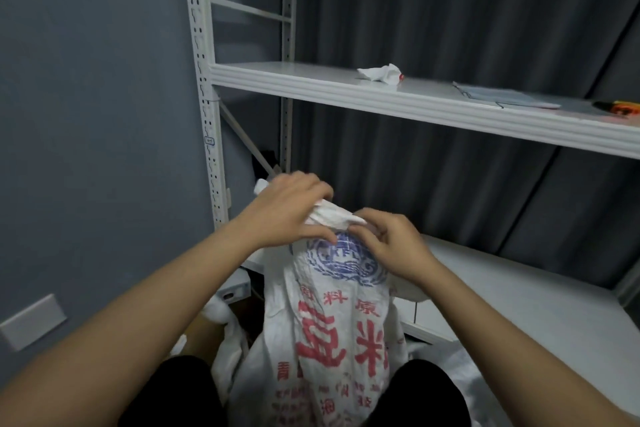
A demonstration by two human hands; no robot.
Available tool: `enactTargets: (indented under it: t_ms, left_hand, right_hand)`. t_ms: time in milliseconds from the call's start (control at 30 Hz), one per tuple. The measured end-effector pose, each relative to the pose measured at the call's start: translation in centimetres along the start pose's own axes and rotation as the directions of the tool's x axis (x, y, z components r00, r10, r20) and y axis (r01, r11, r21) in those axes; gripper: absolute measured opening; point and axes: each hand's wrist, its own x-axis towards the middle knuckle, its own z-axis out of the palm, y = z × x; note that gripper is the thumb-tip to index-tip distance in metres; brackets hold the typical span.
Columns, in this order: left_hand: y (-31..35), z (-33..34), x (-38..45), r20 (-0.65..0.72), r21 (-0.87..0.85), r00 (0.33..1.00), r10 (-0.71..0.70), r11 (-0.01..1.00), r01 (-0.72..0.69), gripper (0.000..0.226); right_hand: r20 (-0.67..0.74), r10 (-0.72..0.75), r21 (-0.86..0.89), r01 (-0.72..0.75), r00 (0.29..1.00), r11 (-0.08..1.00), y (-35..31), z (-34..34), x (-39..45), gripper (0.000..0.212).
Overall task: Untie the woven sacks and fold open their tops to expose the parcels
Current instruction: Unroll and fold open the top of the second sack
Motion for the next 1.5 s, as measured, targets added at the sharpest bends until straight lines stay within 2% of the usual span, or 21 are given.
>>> enactTargets:
  t_ms: [67, 133, 267, 367, 433, 467, 533, 567, 600, 667, 733, 833, 900, 967, 1033, 1167, 1233, 1300, 1400, 1467, 1500]
  left_hand:
    - [-0.3, 1.7, -2.0, -0.133, -0.382, 0.898, -0.419, 0.858, 0.344, 0.055]
    - [0.7, 3.4, -3.4, -0.056, -0.637, 0.717, -0.694, 0.578, 0.510, 0.039]
    - [3.5, 4.8, -2.7, 0.438, -0.867, 0.648, -0.623, -0.102, 0.488, 0.036]
    - [3.7, 5.8, -1.1, 0.531, -0.845, 0.565, -0.632, -0.339, 0.414, 0.020]
    - [3.2, 7.0, -1.0, 0.532, -0.830, 0.494, -0.687, -0.311, 0.462, 0.010]
    - [2.8, 7.5, -1.3, 0.525, -0.813, 0.468, -0.711, -0.255, 0.523, 0.007]
    - [2.5, 7.8, -2.1, 0.512, -0.769, 0.453, -0.730, -0.156, 0.619, 0.004]
    - [2.4, 7.9, -2.6, 0.506, -0.760, 0.461, -0.729, -0.125, 0.638, 0.008]
    - [2.4, 7.8, -3.1, 0.497, -0.761, 0.474, -0.727, -0.104, 0.640, 0.011]
    - [2.6, 7.3, -3.9, 0.490, -0.763, 0.498, -0.715, -0.076, 0.641, 0.011]
    - [2.9, 7.1, -4.6, 0.507, -0.767, 0.545, -0.667, -0.061, 0.639, 0.019]
    - [3.3, 6.7, -5.5, 0.565, -0.756, 0.601, -0.565, -0.063, 0.651, 0.026]
    - [3.0, 6.9, -5.5, 0.572, -0.737, 0.610, -0.549, -0.018, 0.675, 0.030]
    - [3.0, 6.6, -5.7, 0.568, -0.657, 0.546, -0.616, 0.060, 0.752, 0.035]
    - [3.0, 6.4, -6.6, 0.475, -0.602, 0.507, -0.719, 0.155, 0.783, 0.042]
    - [1.7, 6.6, -9.6, 0.199, -0.674, 0.827, -0.526, 0.539, 0.505, 0.035]
    - [-0.2, 7.0, -10.1, 0.192, -0.553, 0.890, -0.413, 0.704, 0.446, 0.030]
    - [-1.0, 7.1, -10.0, 0.191, -0.441, 0.891, -0.412, 0.775, 0.453, 0.027]
    - [-0.1, 7.1, -9.3, 0.195, -0.365, 0.838, -0.510, 0.755, 0.545, 0.019]
    - [0.5, 6.8, -8.8, 0.238, -0.509, 0.769, -0.594, 0.598, 0.619, 0.017]
    - [0.6, 6.6, -8.7, 0.268, -0.573, 0.726, -0.633, 0.501, 0.648, 0.018]
  right_hand:
    - [-0.148, 0.039, 0.032, -0.035, 0.988, 0.999, 1.1, 1.5, -1.5, 0.017]
    - [-0.287, 0.034, 0.039, -0.024, 0.957, 0.999, 1.5, 3.0, -3.1, 0.019]
    - [-0.418, -0.084, -0.231, -0.016, 0.905, 0.973, 0.1, 6.7, -4.8, 0.010]
    - [-0.357, -0.126, -0.328, 0.002, 0.926, 0.945, -1.1, 9.3, -5.3, 0.017]
    - [-0.154, -0.032, -0.231, -0.004, 0.988, 0.973, -1.9, 10.2, -5.8, 0.027]
    - [0.040, 0.058, -0.144, -0.052, 0.998, 0.988, -2.4, 10.1, -6.1, 0.038]
    - [0.470, 0.158, 0.041, -0.200, 0.868, 0.979, -2.7, 9.6, -6.6, 0.062]
    - [0.530, 0.155, 0.091, -0.238, 0.834, 0.967, -2.8, 8.9, -6.7, 0.063]
    - [0.479, 0.145, 0.125, -0.231, 0.866, 0.965, -2.7, 8.1, -6.5, 0.056]
    - [0.135, 0.067, 0.030, -0.071, 0.989, 0.997, -2.3, 6.5, -4.6, 0.048]
    - [-0.004, -0.142, -0.210, 0.138, 0.990, 0.968, -2.0, 5.4, -1.8, 0.057]
    - [0.294, -0.237, -0.477, 0.357, 0.926, 0.803, -1.9, 5.3, 2.4, 0.073]
    - [0.463, -0.260, -0.508, 0.494, 0.847, 0.706, -2.2, 6.1, 4.3, 0.053]
    - [0.570, -0.218, -0.531, 0.558, 0.792, 0.637, -3.3, 6.3, 5.2, 0.021]
    - [0.612, -0.098, -0.541, 0.506, 0.785, 0.672, -4.6, 6.5, 5.4, 0.009]
    - [0.663, 0.114, -0.447, 0.269, 0.740, 0.853, -5.5, 5.5, 5.8, 0.025]
    - [0.696, 0.169, -0.502, 0.305, 0.698, 0.809, -5.6, 4.5, 5.9, 0.029]
    - [0.666, 0.133, -0.516, 0.324, 0.734, 0.793, -5.6, 4.5, 5.6, 0.020]
    - [0.636, 0.130, -0.220, 0.018, 0.761, 0.975, -5.7, 6.2, 4.8, 0.013]
    - [0.650, 0.152, 0.016, -0.214, 0.745, 0.977, -5.6, 6.5, 4.5, 0.022]
    - [0.652, 0.142, 0.041, -0.222, 0.745, 0.974, -5.4, 6.3, 4.5, 0.030]
